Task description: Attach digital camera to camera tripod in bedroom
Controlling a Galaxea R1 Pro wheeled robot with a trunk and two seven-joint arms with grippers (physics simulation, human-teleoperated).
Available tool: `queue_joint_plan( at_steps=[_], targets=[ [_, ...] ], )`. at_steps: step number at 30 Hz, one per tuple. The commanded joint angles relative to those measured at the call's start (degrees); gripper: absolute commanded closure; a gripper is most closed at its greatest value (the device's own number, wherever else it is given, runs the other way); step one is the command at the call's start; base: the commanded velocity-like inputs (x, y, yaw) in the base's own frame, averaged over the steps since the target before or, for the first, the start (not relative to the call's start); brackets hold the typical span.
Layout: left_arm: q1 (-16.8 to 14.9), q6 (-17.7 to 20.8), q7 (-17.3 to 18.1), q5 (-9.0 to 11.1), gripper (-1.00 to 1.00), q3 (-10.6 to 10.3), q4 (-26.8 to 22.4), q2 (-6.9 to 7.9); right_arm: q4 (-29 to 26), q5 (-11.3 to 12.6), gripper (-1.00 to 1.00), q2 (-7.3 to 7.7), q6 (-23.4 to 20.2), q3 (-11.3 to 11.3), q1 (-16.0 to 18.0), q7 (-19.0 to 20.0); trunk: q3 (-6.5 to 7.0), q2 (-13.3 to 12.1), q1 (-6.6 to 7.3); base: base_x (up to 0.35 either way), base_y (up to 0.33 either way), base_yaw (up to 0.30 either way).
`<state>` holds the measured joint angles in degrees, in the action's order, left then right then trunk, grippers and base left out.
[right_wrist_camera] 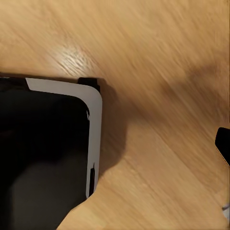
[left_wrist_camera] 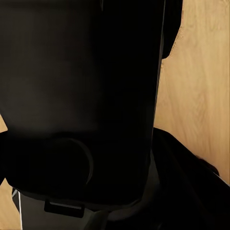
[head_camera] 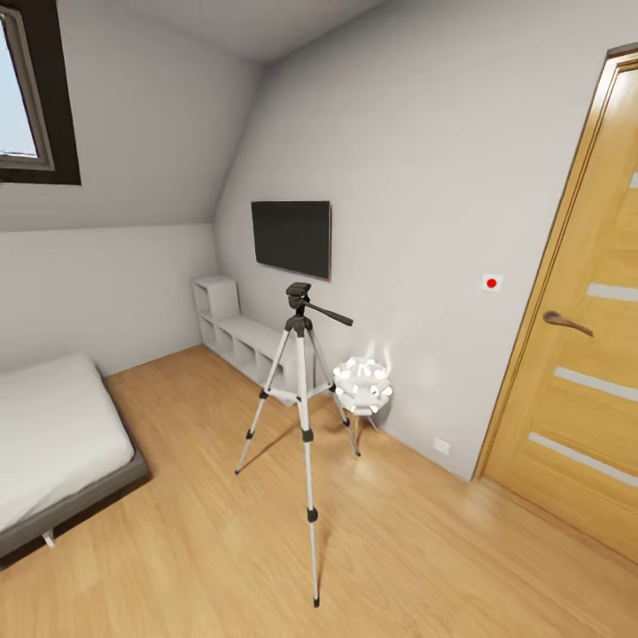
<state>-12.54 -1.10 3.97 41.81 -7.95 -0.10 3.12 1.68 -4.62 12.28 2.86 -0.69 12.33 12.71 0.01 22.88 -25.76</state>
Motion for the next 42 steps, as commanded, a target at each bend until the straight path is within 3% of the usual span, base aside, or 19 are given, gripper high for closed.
queue_joint_plan(
  at_steps=[1,42],
  targets=[
    [0.0,-0.1,0.3,0.6,1.00,-0.5,0.1,0.01,0.2,-0.5,-1.00,0.03,0.3,-0.1,0.1,0.1,-0.02,0.0,-0.02,0.000,0.000,0.282],
    [0.0,-0.1,0.3,0.6,1.00,-0.5,0.1,0.05,0.2,-0.4,-1.00,-0.03,0.1,-0.1,0.1,0.1,-0.02,0.0,-0.02,0.000,0.000,0.282]
  ],
)
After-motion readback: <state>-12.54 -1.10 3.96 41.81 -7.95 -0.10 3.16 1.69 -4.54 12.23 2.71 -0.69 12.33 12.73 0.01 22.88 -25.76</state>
